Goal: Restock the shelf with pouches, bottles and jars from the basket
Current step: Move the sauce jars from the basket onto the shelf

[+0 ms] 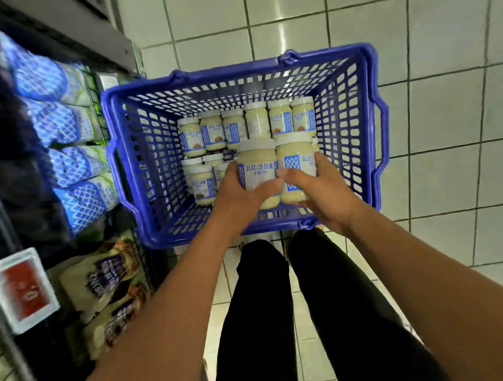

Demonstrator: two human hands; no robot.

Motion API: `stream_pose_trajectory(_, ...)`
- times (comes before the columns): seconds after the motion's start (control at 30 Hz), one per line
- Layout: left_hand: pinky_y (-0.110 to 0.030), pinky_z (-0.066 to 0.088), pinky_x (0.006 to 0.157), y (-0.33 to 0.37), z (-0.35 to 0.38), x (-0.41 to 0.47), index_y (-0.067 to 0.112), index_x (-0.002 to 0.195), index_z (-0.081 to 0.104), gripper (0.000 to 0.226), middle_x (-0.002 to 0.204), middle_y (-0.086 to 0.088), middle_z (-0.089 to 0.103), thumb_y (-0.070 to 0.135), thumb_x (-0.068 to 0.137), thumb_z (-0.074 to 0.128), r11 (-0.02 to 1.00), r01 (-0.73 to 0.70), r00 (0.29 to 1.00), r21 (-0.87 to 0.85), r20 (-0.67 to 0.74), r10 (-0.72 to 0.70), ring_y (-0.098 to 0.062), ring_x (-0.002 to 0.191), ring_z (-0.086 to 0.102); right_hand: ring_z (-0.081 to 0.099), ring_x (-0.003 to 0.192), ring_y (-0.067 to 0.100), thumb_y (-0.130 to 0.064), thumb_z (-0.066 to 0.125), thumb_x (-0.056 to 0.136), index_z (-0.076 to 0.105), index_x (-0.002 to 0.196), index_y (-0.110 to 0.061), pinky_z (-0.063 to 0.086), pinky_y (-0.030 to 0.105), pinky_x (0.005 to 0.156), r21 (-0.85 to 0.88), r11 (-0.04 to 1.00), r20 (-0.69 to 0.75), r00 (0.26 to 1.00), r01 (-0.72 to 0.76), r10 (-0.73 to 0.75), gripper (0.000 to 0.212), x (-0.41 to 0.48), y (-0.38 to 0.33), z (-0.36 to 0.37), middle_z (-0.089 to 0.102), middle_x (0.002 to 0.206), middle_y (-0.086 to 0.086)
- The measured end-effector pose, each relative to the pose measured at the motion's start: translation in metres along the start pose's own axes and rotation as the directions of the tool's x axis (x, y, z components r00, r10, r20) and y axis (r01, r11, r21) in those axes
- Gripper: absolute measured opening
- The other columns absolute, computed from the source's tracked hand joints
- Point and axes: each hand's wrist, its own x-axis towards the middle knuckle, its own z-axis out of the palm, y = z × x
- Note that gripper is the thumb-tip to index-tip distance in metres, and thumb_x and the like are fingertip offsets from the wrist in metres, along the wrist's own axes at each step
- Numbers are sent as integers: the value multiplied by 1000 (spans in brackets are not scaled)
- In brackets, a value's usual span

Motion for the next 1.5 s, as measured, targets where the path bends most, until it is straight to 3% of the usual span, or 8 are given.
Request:
stream_pose_trajectory(0.2,-38,57,91,62,-12,-95,15,131,49,65,121,-8,68,14,72,75,997,-67,996,-45,62,70,-25,109,68,71,105,31,-18,71,70,52,123,-19,57,53,92,-49,993,14,994,112,-111,56,-99,-53,20,71,115,11)
stream_pose_trajectory(0.33,-26,57,78,106,-17,-157,12,130,50,60,115,-5,70,5,74,72,992,-112,993,-67,36,114,-19,100,69,74,96,17,-29,75,60,53,117,-31,59,32,75,-128,970,36,979,205,-202,61,-165,-93,38,74,105,-4)
stream_pose_trajectory(0.5,-13,53,72,155,-23,-229,20,126,54,51,103,10,75,-2,82,70,977,-195,981,-87,-9,195,-4,92,71,73,95,12,-41,80,55,52,121,-36,60,27,73,-169,936,46,951,309,-306,72,-245,-141,62,72,109,-4)
stream_pose_trajectory(0.7,-22,56,77,214,-24,-315,17,130,51,72,111,0,75,21,64,81,934,-305,952,-187,-66,298,-16,101,72,73,94,15,-22,80,67,54,121,-33,58,23,69,-154,889,90,902,432,-423,60,-330,-187,84,72,109,2)
stream_pose_trajectory(0.9,-24,56,78,252,-19,-396,23,128,53,66,113,-1,74,22,66,77,879,-431,901,-207,-152,406,-16,101,71,71,98,11,-19,80,70,52,124,-29,56,19,73,-192,814,203,834,548,-513,61,-401,-221,100,71,111,-2)
stream_pose_trajectory(1.07,-18,55,74,268,-8,-456,20,127,49,71,106,9,75,8,64,81,831,-531,832,-166,-288,474,-5,94,71,73,94,11,-20,79,67,52,121,-36,58,22,71,-226,745,362,764,627,-533,62,-443,-246,107,72,106,-7)
stream_pose_trajectory(1.2,-17,55,72,265,9,-492,14,128,48,70,104,5,76,-2,65,74,777,-598,763,-196,-437,477,-6,92,71,70,85,0,-16,74,64,51,121,-31,54,14,65,-242,679,540,678,693,-499,63,-464,-260,108,71,99,-19)
stream_pose_trajectory(1.5,-35,57,83,228,46,-563,22,128,52,79,117,-6,73,22,57,86,627,-752,527,-204,-757,386,-25,108,70,70,92,2,-28,75,64,51,123,-35,56,20,68,-208,582,818,466,786,-337,64,-518,-254,125,72,107,-15)
